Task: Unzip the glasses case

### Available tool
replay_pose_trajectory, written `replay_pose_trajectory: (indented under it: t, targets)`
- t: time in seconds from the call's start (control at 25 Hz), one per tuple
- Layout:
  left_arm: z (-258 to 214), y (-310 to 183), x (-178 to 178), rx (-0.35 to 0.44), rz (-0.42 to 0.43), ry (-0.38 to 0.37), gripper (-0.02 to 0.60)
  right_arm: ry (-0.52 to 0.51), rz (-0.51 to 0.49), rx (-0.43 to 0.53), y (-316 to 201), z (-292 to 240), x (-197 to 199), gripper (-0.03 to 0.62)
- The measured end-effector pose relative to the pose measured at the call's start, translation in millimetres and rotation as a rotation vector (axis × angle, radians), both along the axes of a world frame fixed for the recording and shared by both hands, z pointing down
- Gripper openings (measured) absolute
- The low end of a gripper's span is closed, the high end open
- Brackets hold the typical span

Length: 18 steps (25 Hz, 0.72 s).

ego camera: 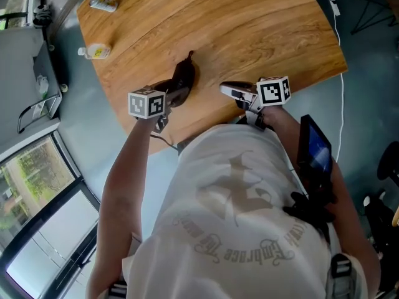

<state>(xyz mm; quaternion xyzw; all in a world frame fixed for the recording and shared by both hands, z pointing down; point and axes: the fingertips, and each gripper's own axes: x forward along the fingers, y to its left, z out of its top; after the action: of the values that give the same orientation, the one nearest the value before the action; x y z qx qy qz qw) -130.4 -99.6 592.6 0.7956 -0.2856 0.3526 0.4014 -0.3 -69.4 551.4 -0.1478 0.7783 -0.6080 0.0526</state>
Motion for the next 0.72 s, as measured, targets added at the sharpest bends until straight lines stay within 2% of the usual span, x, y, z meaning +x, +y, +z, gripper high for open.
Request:
replay_pose_trajectory:
  t: [0.08,0.24,0.32,0.4,0.52,0.72]
  targets:
    - [7,-10,3,-0.023,0.025,0.011,0.321,-0.006,0.02,-0.012,2,2,2,0.044]
    - [21,-11,11,-0.095,0.13,0.019,0.328,-0.025,0.071,-0.048,10,6,17,0.044]
    - [23,-10,10,-0.107,0.153,0.003,0.331,-0.021,0.091,-0.11,19,14,25,0.043]
    - [22,-12,7,-0.091,0.164,-0.031,0.334,-0.022,0.096,-0.146,23,18,30,0.043]
    - [19,-15,0,-0.044,0.163,-0.089,0.34,-0.031,0.063,-0.063,16,11,30,0.043]
    - [9,-18,-14,0.03,0.097,-0.146,0.365,-0.033,0.013,-0.049,14,10,29,0.043]
